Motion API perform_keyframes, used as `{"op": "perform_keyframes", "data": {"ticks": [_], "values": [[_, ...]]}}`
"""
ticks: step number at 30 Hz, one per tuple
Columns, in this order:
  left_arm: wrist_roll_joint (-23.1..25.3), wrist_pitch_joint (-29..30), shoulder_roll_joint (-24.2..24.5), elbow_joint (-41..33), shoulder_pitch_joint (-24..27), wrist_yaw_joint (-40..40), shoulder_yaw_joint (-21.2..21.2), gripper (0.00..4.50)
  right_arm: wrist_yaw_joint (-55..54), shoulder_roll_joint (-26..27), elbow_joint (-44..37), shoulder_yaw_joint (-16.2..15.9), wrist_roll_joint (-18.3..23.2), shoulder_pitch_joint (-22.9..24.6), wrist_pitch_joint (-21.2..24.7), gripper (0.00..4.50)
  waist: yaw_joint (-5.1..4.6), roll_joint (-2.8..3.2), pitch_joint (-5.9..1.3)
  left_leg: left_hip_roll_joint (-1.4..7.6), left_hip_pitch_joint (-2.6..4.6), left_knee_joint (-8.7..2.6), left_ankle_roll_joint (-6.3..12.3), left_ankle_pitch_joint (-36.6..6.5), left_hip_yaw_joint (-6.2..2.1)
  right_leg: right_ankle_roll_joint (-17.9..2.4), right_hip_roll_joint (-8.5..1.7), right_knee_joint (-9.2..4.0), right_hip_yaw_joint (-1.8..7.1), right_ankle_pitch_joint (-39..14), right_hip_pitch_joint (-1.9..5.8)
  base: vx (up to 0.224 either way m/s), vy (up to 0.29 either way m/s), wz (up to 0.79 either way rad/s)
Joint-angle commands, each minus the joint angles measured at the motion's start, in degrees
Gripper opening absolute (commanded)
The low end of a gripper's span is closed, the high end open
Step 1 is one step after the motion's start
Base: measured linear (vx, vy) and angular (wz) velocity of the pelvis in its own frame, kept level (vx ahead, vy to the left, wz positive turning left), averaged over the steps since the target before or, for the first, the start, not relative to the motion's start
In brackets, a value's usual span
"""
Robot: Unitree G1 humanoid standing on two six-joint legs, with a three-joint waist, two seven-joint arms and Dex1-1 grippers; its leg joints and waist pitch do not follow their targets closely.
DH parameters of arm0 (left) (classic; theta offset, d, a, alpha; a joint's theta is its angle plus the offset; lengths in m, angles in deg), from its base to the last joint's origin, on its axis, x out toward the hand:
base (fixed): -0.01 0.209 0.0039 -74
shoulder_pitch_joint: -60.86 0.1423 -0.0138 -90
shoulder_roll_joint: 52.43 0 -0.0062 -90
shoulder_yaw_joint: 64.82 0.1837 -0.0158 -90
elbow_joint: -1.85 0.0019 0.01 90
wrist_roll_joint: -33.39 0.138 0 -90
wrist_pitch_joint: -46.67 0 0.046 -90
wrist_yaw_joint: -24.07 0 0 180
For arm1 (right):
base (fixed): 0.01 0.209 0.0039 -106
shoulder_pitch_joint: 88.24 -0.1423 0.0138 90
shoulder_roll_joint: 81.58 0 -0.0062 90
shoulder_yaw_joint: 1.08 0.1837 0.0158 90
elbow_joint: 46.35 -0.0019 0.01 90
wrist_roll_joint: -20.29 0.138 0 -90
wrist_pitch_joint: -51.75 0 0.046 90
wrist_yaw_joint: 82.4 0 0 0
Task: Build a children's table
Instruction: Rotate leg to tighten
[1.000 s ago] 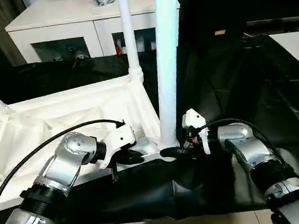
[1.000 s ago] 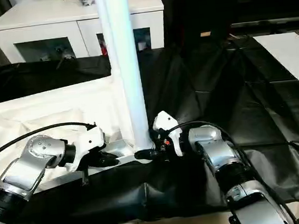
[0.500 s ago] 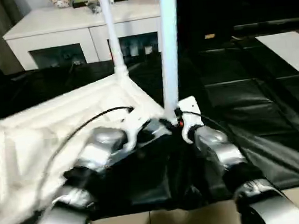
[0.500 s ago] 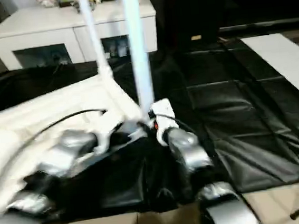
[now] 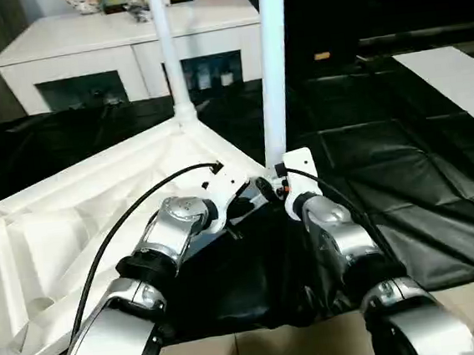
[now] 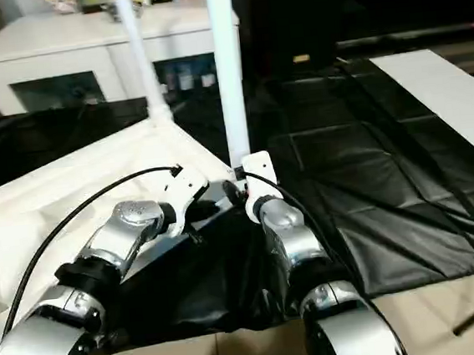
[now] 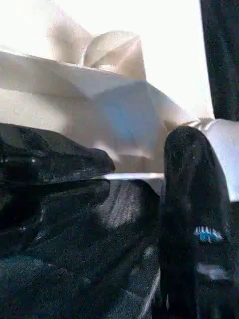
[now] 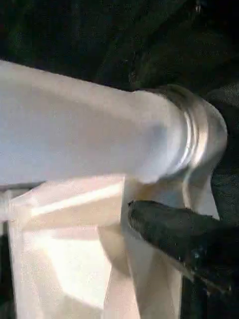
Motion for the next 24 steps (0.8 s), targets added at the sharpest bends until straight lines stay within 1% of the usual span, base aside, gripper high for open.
{"op": "perform_keyframes", "data": {"ticks": [1, 2, 3, 4, 5, 6, 7, 8, 9, 10, 11, 12, 13, 14, 15, 16, 17, 18, 19, 20, 21, 22, 23, 24], "values": [[0.83, -1.22, -1.06, 3.11, 0.91, -0.48, 1.55, 0.00, 2.75, -0.68, -5.68, -1.13, 0.70, 1.16, 0.71, 3.68, -0.25, -0.71, -2.55, 3.77, 1.27, -5.98, 0.89, -32.35, -3.36, -4.12, -3.03, -4.75, 1.35, -32.26, 0.40, 0.000, 0.000, 0.00], [0.48, -4.33, -1.29, 2.88, 0.86, -0.61, 1.13, 0.00, 4.70, -2.12, -10.45, -1.02, 1.75, 3.40, 2.11, 3.68, 0.13, -1.42, -2.80, 4.03, 1.19, -5.87, 1.55, -29.29, -2.87, -5.73, -3.00, -4.50, 1.93, -27.98, 0.07, 0.000, 0.000, 0.00], [0.26, -6.70, -1.46, 2.85, 0.78, -0.67, 0.85, 0.00, 6.06, -3.09, -13.71, -0.92, 2.43, 4.95, 3.07, 3.68, 0.94, -1.27, -2.71, 4.14, 1.04, -5.80, 2.68, -26.24, -2.47, -6.87, -2.89, -4.27, 2.29, -24.16, 0.27, 0.000, 0.000, 0.00], [-1.13, -8.90, -2.02, 1.87, 0.84, -0.21, -0.35, 0.00, 9.09, -5.44, -19.99, -1.26, 3.53, 8.46, 5.11, 3.68, 1.60, -2.73, -2.98, 4.39, 0.66, -5.67, 3.80, -22.97, -2.12, -8.16, -3.11, -3.72, 2.54, -20.92, 0.63, 0.000, 0.000, 0.00], [-1.41, -9.07, -2.09, 1.72, 0.84, 0.03, -0.56, 0.00, 9.52, -5.80, -20.89, -1.36, 3.64, 8.98, 5.43, 3.68, 2.40, -2.28, -3.03, 4.56, 0.90, -5.65, 4.16, -21.06, -1.99, -8.56, -3.22, -3.51, 2.71, -19.08, 0.71, 0.000, 0.000, 0.00], [-2.59, -9.66, -2.39, 1.07, 0.84, 0.80, -1.48, 0.44, 11.46, -7.35, -24.86, -1.72, 4.29, 11.32, 6.95, 3.73, 2.74, -2.63, -2.94, 4.88, 1.29, -5.80, 4.01, -20.61, -1.53, -10.20, -2.98, -3.40, 2.85, -16.91, 0.12, 0.000, 0.000, 0.00], [-3.23, -9.93, -2.52, 0.84, 0.85, 1.39, -2.10, 0.44, 12.47, -8.01, -26.99, -1.92, 4.71, 12.50, 7.95, 3.73, 2.95, -2.84, -2.76, 4.79, 0.62, -5.95, 3.81, -20.52, -1.66, -10.17, -2.89, -2.93, 2.77, -16.18, 0.67, 0.000, 0.000, 0.00], [-3.23, -9.93, -2.52, 0.84, 0.85, 1.39, -2.10, 0.55, 12.47, -8.01, -26.99, -1.92, 4.71, 12.50, 7.95, 3.73, 3.08, -2.84, -2.76, 4.73, 0.66, -5.92, 3.75, -20.88, -1.63, -10.11, -2.97, -2.85, 2.77, -16.52, 0.66, 0.000, 0.000, 0.00], [-4.47, -10.03, -2.51, -0.55, 1.27, 2.07, -3.30, 0.55, 14.23, -9.15, -31.00, -2.18, 5.77, 14.54, 9.92, 3.73, 3.20, -3.69, -3.01, 4.65, 0.56, -5.68, 3.86, -20.20, -1.51, -10.14, -3.22, -2.73, 2.84, -16.58, 0.74, 0.000, 0.000, 0.00], [-5.47, -9.67, -2.28, -2.26, 1.94, 2.80, -4.04, 0.55, 15.42, -9.56, -32.84, -2.38, 6.74, 15.33, 11.01, 3.73, 3.48, -3.62, -3.27, 4.78, 0.27, -5.54, 4.52, -17.02, -1.54, -10.62, -3.38, -2.28, 2.96, -13.20, 0.99, 0.000, 0.000, 0.00], [-5.65, -9.68, -2.24, -2.55, 2.07, 2.92, -4.16, 0.74, 15.66, -9.65, -33.36, -2.42, 6.96, 15.54, 11.33, 3.73, 3.70, -3.44, -3.49, 4.83, 0.05, -5.36, 5.06, -14.71, -1.61, -11.10, -3.45, -1.83, 2.93, -10.30, 1.27, 0.000, 0.000, 0.00], [-6.75, -8.91, -1.56, -5.46, 3.29, 3.84, -4.79, 0.90, 17.06, -10.11, -35.48, -2.83, 8.03, 16.31, 12.92, 3.73, 3.70, -3.57, -3.75, 4.79, -0.36, -4.87, 6.42, -10.43, -1.56, -12.01, -3.34, -1.12, 2.88, -4.48, 1.28, 0.050, -0.023, -0.05], [-8.12, -7.05, -0.72, -8.97, 4.79, 4.99, -5.42, 0.98, 18.30, -10.32, -36.58, -3.29, 8.94, 16.56, 14.15, 3.73, 3.57, -4.25, -3.68, 4.78, -0.58, -4.50, 7.99, -8.28, -1.36, -13.16, -3.10, -0.74, 2.73, -1.42, 1.08, 0.064, -0.031, -0.04], [-8.26, -6.85, -0.63, -9.32, 4.94, 5.11, -5.48, 0.96, 18.42, -10.34, -36.69, -3.34, 9.03, 16.58, 14.28, 3.73, 3.64, -4.22, -3.80, 4.78, -0.47, -4.22, 8.45, -7.55, -1.25, -14.04, -3.31, -0.37, 2.74, -0.03, 1.17, 0.064, -0.031, -0.04], [-10.69, -0.89, 2.20, -18.47, 9.04, 8.03, -6.26, 0.95, 20.82, -10.47, -37.33, -4.35, 10.15, 16.22, 16.04, 3.73, 3.55, -4.23, -3.99, 4.65, -0.55, -3.85, 9.75, -5.22, -1.08, -15.15, -3.34, 0.02, 2.69, 2.74, 1.26, 0.066, -0.045, -0.04], [-11.60, 2.95, 4.46, -24.42, 11.83, 10.12, -6.03, 1.03, 22.20, -10.58, -37.13, -4.94, 10.46, 15.75, 16.39, 3.73, 3.51, -4.52, -4.06, 4.71, -1.07, -3.56, 11.05, -2.12, -1.09, -16.15, -3.50, 0.57, 2.69, 5.85, 1.54, 0.048, -0.057, -0.08], [-12.07, 5.38, 5.98, -28.24, 13.62, 11.45, -5.77, 1.20, 23.04, -10.67, -36.96, -5.31, 10.58, 15.42, 16.53, 3.73, 3.40, -4.43, -4.21, 4.78, -1.17, -3.37, 11.51, -0.82, -1.13, -16.57, -3.60, 0.93, 2.68, 7.16, 1.69, 0.048, -0.057, -0.08], [-12.40, 6.57, 6.85, -30.25, 14.59, 12.18, -5.54, 1.32, 23.52, -10.74, -37.12, -5.48, 10.63, 15.32, 16.80, 3.73, 3.23, -4.30, -4.00, 4.68, -1.08, -3.11, 12.15, 0.44, -0.89, -17.08, -3.19, 0.99, 2.72, 7.82, 1.20, 0.033, -0.066, -0.03], [-13.25, 9.24, 8.39, -33.99, 16.30, 13.14, -5.36, 1.32, 23.48, -10.49, -36.50, -5.33, 10.48, 14.70, 16.36, 3.73, 3.27, -4.28, -3.76, 4.50, -0.76, -2.98, 12.11, -0.56, -0.51, -17.15, -2.88, 0.63, 2.82, 6.61, 0.66, 0.013, -0.064, 0.01], [-13.74, 10.63, 9.17, -35.91, 17.17, 13.58, -5.31, 1.36, 23.34, -10.32, -36.25, -5.20, 10.38, 14.39, 16.18, 3.73, 3.42, -4.30, -3.61, 4.54, -0.83, -3.09, 11.27, -1.76, -0.49, -17.28, -2.90, 0.63, 2.89, 4.00, 0.86, 0.013, -0.064, 0.01], [-14.52, 14.49, 12.32, -41.67, 20.12, 15.22, -4.71, 1.37, 23.10, -9.77, -34.92, -4.70, 10.50, 13.17, 16.08, 3.73, 4.07, -3.45, -3.47, 4.72, -0.54, -3.27, 9.63, -3.43, -0.55, -16.83, -2.85, 0.44, 2.94, 0.45, 0.65, -0.013, -0.054, -0.03], [-15.15, 17.56, 15.32, -46.41, 22.84, 16.81, -4.11, 1.49, 22.99, -9.30, -33.40, -4.22, 10.67, 12.00, 15.82, 3.73, 4.15, -3.34, -3.27, 4.94, -0.71, -3.67, 7.74, -4.60, -0.64, -16.28, -2.57, 0.32, 2.89, -2.03, 0.75, 0.000, 0.000, 0.00], [-15.32, 18.39, 16.18, -47.71, 23.61, 17.26, -3.93, 1.66, 22.97, -9.18, -32.98, -4.09, 10.74, 11.68, 15.78, 3.73, 4.14, -3.36, -3.31, 5.14, -0.54, -3.73, 6.43, -5.84, -0.74, -16.18, -2.65, 0.47, 2.92, -3.17, 0.77, 0.000, 0.000, 0.00], [-16.17, 22.44, 20.58, -54.27, 27.95, 18.94, -3.51, 1.77, 23.40, -8.75, -30.95, -3.68, 11.25, 10.14, 15.69, 3.73, 4.19, -2.82, -2.91, 5.00, -0.29, -4.13, 4.44, -9.36, -0.68, -15.20, -2.24, 0.00, 3.01, -7.29, 0.41, 0.000, 0.000, 0.00]]}}
